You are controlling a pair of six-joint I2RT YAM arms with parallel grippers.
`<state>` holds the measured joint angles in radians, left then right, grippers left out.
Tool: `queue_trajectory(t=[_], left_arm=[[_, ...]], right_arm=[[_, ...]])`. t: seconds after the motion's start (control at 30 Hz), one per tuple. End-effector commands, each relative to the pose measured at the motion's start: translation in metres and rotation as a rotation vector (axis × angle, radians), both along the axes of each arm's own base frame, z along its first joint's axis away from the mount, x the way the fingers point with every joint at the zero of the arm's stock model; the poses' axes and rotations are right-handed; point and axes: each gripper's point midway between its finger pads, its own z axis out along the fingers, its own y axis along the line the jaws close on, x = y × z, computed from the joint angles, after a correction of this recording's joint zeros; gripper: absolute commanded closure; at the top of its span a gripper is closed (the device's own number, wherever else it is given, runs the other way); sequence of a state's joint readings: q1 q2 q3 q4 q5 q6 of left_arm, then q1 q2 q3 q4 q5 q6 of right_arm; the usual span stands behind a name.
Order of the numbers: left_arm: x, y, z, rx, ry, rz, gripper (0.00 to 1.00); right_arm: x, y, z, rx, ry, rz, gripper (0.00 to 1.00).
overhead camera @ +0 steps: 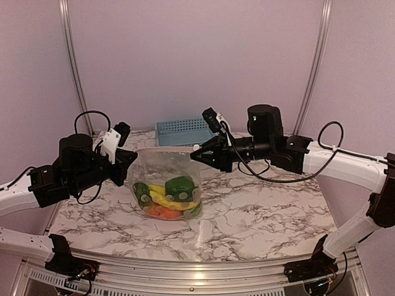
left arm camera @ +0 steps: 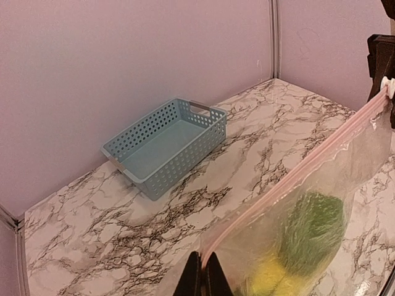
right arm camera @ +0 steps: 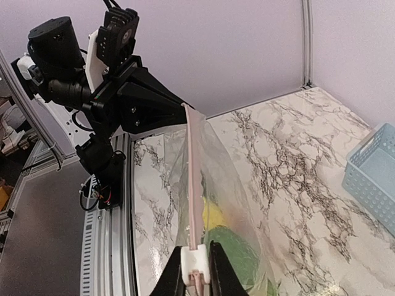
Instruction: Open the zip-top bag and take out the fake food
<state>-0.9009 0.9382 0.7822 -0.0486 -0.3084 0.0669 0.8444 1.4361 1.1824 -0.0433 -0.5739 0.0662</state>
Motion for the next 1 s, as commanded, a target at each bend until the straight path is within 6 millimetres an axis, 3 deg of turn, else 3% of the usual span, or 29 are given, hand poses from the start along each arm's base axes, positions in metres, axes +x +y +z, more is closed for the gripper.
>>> queue_trajectory(t=[0.0, 0.13, 0.17, 0.27, 0.3, 0.4, 0.5, 0.7, 0.8, 0.83, 0.9, 0.97], left_arm=[[0.001, 0.006, 0.006, -0.018, -0.019, 0.021, 1.00], [-0.001, 0.008, 0.013, -0.030, -0.030, 0.021, 1.00], [-0.001, 0.009, 0.013, -0.031, -0.030, 0.024, 1.00], [-0.002, 0.010, 0.015, -0.031, -0.027, 0.018, 1.00], [-0.002, 0.009, 0.014, -0.031, -0.025, 0.016, 1.00], [-0.002, 0.009, 0.014, -0.035, -0.023, 0.012, 1.00], [-0.003, 0.007, 0.013, -0.030, -0.022, 0.002, 1.00], [-0.002, 0.007, 0.011, -0.021, -0.021, -0.007, 1.00], [-0.002, 0.008, 0.016, -0.026, -0.034, -0.004, 1.00], [-0.003, 0.006, 0.019, -0.030, -0.041, -0.018, 0.96], [-0.008, -0.004, 0.036, -0.036, -0.051, -0.082, 0.75], [-0.013, -0.023, 0.048, -0.025, -0.026, -0.176, 0.63]], right_arm=[[0.005, 0.003, 0.001, -0.032, -0.004, 0.011, 0.92], [0.004, 0.002, -0.001, -0.051, -0.015, 0.024, 0.99], [0.003, 0.002, -0.002, -0.051, -0.013, 0.026, 0.96], [0.000, 0.000, -0.004, -0.052, -0.039, 0.041, 0.60], [0.001, 0.000, -0.006, -0.050, -0.040, 0.033, 0.55], [0.003, -0.001, -0.009, -0.038, -0.037, 0.021, 0.53], [0.006, 0.001, -0.009, -0.032, -0.043, 0.017, 0.57], [0.012, 0.005, -0.008, -0.032, -0.044, 0.011, 0.94], [0.013, 0.005, -0.008, -0.038, -0.037, 0.013, 1.00], [0.013, 0.005, -0.008, -0.044, -0.038, 0.008, 1.00], [0.015, 0.004, -0.008, -0.058, -0.053, 0.008, 1.00], [0.015, 0.005, -0.007, -0.065, -0.071, 0.012, 1.00]])
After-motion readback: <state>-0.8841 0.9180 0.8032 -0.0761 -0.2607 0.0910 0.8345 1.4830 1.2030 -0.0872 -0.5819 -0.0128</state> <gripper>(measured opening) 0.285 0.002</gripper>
